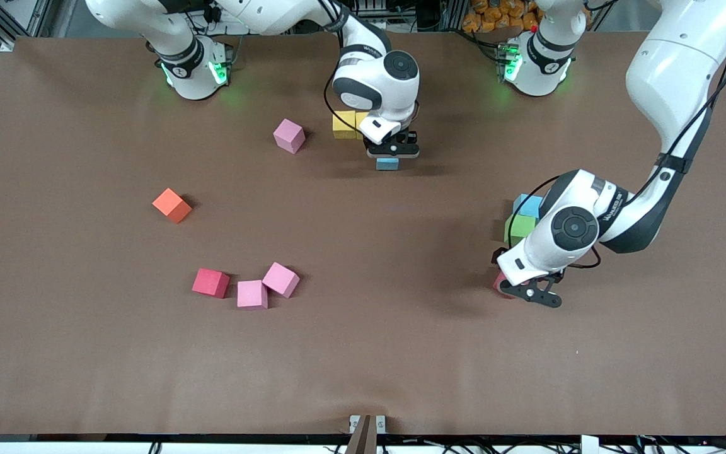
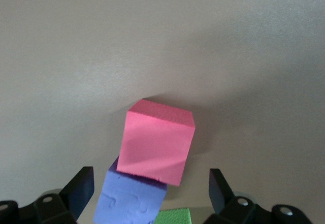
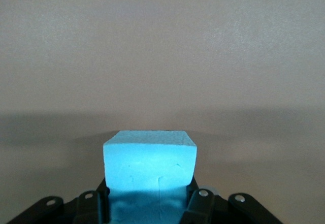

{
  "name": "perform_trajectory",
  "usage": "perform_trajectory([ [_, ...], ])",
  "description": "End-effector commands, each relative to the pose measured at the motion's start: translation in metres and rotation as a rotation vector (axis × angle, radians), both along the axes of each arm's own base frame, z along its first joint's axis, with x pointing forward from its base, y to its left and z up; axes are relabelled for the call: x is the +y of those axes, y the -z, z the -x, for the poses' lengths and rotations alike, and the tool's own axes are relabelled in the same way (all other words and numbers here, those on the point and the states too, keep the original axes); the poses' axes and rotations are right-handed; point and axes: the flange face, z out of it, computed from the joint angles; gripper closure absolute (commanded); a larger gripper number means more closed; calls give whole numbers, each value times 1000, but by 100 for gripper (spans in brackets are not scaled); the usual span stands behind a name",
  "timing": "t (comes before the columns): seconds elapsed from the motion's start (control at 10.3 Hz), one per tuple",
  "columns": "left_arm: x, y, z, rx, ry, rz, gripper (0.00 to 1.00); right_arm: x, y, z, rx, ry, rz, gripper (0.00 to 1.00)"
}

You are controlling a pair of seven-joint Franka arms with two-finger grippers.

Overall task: Form number 2 with 11 blocks
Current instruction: 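Carry the blue cube mid-table while the left gripper grasps the pink cube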

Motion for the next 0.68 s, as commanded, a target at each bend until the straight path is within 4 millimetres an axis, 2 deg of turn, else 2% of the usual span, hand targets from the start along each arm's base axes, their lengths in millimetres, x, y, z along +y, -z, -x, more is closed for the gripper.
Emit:
perform_trajectory([
  [0.0, -4, 4, -6, -12, 52, 6, 0, 3, 2, 13, -19, -11, 1, 65],
  [0.39, -2, 10, -8, -15, 147, 21, 0, 1, -3, 27, -27, -47, 5, 65],
  [0.48, 9, 16, -12, -17, 161, 15, 0, -1, -4, 30, -34, -55, 7, 65],
  [0.58, 11, 18, -14, -33, 172, 20, 0, 1, -5, 30, -35, -53, 1, 65],
])
